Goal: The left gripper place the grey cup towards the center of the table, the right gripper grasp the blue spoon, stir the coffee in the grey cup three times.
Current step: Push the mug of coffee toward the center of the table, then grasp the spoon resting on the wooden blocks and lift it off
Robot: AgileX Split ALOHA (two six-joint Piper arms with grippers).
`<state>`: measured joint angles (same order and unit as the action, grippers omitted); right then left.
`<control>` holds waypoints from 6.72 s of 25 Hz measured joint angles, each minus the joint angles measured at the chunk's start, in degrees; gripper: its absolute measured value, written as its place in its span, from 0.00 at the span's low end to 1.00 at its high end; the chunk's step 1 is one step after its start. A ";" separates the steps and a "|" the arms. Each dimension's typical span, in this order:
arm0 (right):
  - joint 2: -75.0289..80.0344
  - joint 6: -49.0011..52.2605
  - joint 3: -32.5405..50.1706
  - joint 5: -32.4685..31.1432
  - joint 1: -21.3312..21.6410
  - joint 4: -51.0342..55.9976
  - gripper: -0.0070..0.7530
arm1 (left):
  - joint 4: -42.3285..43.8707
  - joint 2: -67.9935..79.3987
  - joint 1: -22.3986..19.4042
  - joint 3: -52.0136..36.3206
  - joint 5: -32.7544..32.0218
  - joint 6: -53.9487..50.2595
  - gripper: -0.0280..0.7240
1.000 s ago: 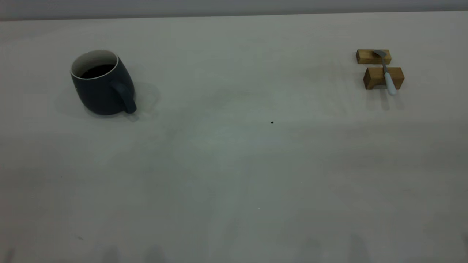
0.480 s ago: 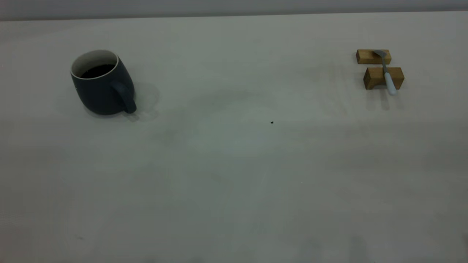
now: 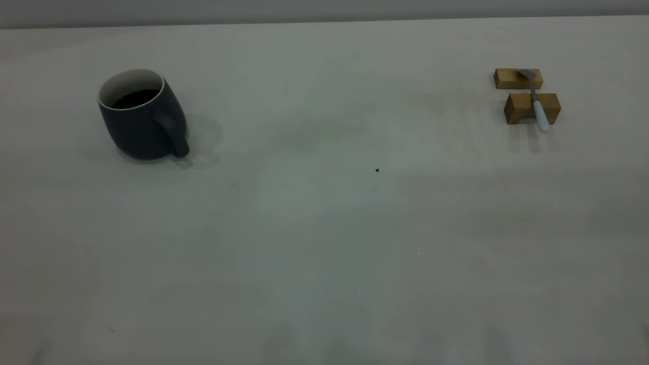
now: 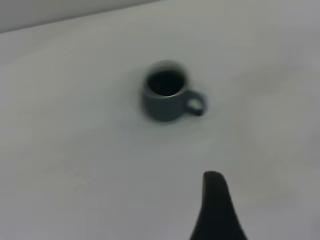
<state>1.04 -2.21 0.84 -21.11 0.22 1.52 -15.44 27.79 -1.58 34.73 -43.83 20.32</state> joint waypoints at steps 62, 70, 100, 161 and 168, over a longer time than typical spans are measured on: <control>0.00 0.00 0.00 0.00 0.00 0.00 0.77 | 41.23 101.21 5.16 36.12 34.58 34.80 0.82; 0.00 0.00 0.00 0.00 0.00 0.00 0.77 | 41.23 102.79 8.87 36.51 37.98 34.86 0.82; 0.00 0.00 0.00 0.00 0.00 0.00 0.77 | 41.12 91.31 24.98 36.51 32.43 13.93 0.82; 0.00 0.00 0.00 0.05 0.00 0.00 0.77 | 20.96 -25.99 0.94 -5.93 -21.43 -27.18 0.82; 0.00 0.00 0.00 0.05 0.00 0.00 0.77 | 20.49 -28.78 0.94 -6.73 -21.37 -26.59 0.82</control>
<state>1.04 -2.21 0.84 -21.06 0.22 1.52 5.05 -1.00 -0.64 28.00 -65.20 -6.28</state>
